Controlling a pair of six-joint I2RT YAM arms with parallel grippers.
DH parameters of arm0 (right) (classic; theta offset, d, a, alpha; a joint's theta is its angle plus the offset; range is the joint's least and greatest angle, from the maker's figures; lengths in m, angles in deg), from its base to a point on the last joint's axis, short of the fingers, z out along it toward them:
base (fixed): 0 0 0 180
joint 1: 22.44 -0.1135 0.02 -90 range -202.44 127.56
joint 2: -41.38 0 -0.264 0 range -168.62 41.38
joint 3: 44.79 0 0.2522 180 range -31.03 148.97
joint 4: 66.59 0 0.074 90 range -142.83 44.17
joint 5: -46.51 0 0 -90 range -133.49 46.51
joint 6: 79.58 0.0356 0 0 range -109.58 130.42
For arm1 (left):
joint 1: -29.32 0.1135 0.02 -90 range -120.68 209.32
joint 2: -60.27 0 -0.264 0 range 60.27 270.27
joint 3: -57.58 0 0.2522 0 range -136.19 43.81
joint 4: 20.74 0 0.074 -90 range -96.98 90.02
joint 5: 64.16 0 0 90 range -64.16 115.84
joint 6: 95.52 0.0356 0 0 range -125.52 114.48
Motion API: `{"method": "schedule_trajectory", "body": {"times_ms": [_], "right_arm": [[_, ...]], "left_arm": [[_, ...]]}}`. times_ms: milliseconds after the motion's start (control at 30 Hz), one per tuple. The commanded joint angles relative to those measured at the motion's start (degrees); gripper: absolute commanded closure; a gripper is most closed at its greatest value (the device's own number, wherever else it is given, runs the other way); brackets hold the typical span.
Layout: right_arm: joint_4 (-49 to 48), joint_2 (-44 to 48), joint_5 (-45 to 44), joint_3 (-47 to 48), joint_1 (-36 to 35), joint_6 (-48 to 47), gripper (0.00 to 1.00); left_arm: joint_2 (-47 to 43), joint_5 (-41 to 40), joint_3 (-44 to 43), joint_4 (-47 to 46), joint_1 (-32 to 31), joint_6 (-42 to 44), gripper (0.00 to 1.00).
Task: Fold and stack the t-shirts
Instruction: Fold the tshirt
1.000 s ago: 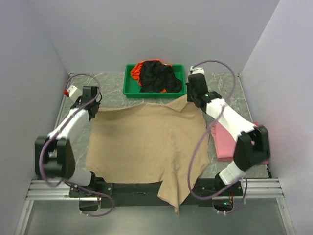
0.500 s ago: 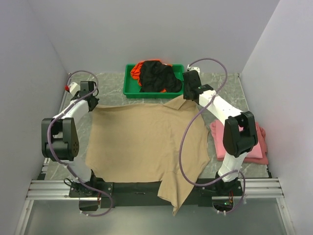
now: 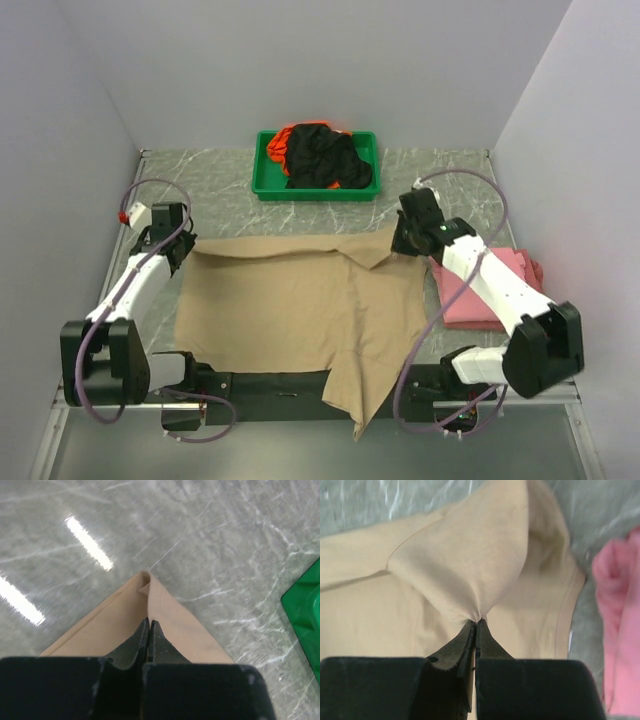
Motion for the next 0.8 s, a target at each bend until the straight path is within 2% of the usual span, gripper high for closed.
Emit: {"method": "schedule_trajectory", "body": {"times_ms": [0,167,367,533,567,600,633,700,733,767], "right_arm": [[2.3,6.7,5.7,-3.8,-0.7,3.7,1.00],[7.3,13.1,6.4,-6.7,-1.1,4.2,1.00],[10.5,16.7,7.1,-10.1,-1.3,6.0,1.00],[10.4,17.6,7.8,-15.3,-2.1,8.3,0.98],[9.8,17.7,8.5,-17.3,-2.1,8.4,0.96],[9.6,17.6,8.7,-18.2,-2.3,8.4,0.94],[9.1,17.4,10.1,-19.0,-2.8,8.3,0.88],[9.5,16.4,11.1,-20.5,-3.3,8.0,0.81],[10.3,16.1,10.8,-20.6,-3.8,7.9,0.73],[11.0,16.1,9.2,-20.2,-4.0,7.8,0.68]], "left_arm": [[-5.0,0.1,2.7,2.9,0.2,-2.1,0.99],[-8.6,-6.3,3.9,9.8,0.2,-5.0,0.99],[-10.2,-4.3,5.3,12.8,0.1,-6.9,0.99],[-10.0,-8.8,6.1,18.7,0.1,-13.1,0.99],[-10.0,-8.5,6.5,18.8,0.2,-13.6,0.95],[-10.0,-8.3,6.6,19.4,0.2,-13.9,0.86],[-10.1,-8.2,6.7,19.9,0.2,-14.4,0.64],[-10.5,-8.8,6.5,21.7,0.2,-15.8,0.37],[-10.7,-9.5,6.2,22.4,0.1,-16.3,0.09],[-11.4,-9.8,5.3,24.2,0.2,-17.4,0.02]]}}
